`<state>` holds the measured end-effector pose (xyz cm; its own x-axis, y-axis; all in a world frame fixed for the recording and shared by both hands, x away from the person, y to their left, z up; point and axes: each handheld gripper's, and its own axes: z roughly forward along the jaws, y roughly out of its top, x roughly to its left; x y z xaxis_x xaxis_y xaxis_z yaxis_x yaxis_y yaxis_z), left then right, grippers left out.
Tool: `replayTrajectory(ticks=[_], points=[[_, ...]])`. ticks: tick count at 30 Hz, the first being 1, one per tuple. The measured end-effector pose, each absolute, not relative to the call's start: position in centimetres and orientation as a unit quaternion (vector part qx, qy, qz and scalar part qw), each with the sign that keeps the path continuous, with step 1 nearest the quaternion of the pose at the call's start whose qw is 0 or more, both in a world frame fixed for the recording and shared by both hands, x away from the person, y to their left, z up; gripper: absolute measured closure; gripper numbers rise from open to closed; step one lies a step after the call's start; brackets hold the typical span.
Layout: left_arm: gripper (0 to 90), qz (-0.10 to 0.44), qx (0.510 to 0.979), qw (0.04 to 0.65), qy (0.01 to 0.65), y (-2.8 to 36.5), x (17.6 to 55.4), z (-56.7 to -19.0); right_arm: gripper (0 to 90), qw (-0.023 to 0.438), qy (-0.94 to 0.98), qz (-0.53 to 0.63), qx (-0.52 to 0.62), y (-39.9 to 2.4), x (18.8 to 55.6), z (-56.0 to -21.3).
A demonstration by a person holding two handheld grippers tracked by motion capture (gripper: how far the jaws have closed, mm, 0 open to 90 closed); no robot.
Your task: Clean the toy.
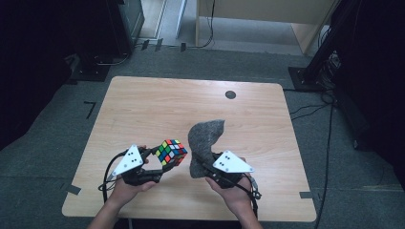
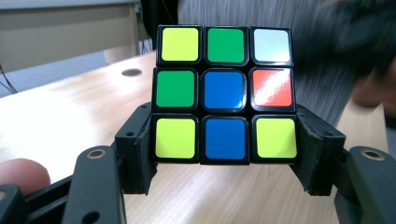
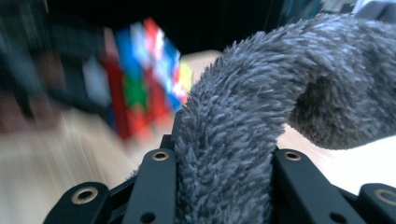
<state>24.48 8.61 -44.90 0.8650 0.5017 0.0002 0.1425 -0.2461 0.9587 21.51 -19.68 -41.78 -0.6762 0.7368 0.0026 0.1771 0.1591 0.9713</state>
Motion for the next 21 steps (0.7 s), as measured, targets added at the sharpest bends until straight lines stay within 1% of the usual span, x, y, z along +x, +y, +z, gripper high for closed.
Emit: replayTrajectory(ticks=[1, 5, 7, 10, 14, 16, 19, 21], points=[[34.6, 0.161, 0.781, 0.571, 0.193, 8.0, 24.1, -45.0, 71.7, 0.244, 0.708, 0.578, 0.324, -19.8, 21.3, -41.3], [34.6, 0.171, 0.787, 0.575, 0.145, 6.5, 22.8, -45.0, 71.5, 0.183, 0.674, 0.631, 0.339, -19.2, 20.2, -40.0], [34.6, 0.174, 0.782, 0.583, 0.137, 6.3, 22.5, -44.8, 71.4, 0.143, 0.672, 0.640, 0.344, -18.6, 20.1, -40.0], [34.6, 0.177, 0.773, 0.594, 0.135, 6.9, 22.3, -44.4, 71.5, 0.117, 0.662, 0.644, 0.364, -18.8, 20.5, -40.5], [34.7, 0.167, 0.760, 0.613, 0.139, 7.6, 22.5, -43.8, 71.8, 0.105, 0.654, 0.619, 0.423, -20.5, 21.9, -41.9], [34.6, 0.165, 0.760, 0.613, 0.142, 7.7, 22.6, -43.9, 71.7, 0.121, 0.656, 0.602, 0.439, -20.9, 22.1, -42.0], [34.6, 0.167, 0.766, 0.603, 0.148, 7.4, 22.7, -44.1, 71.5, 0.120, 0.643, 0.636, 0.410, -20.5, 21.5, -41.3], [34.6, 0.161, 0.764, 0.607, 0.147, 7.4, 22.7, -44.0, 71.4, 0.119, 0.657, 0.642, 0.376, -19.5, 20.9, -40.7]])
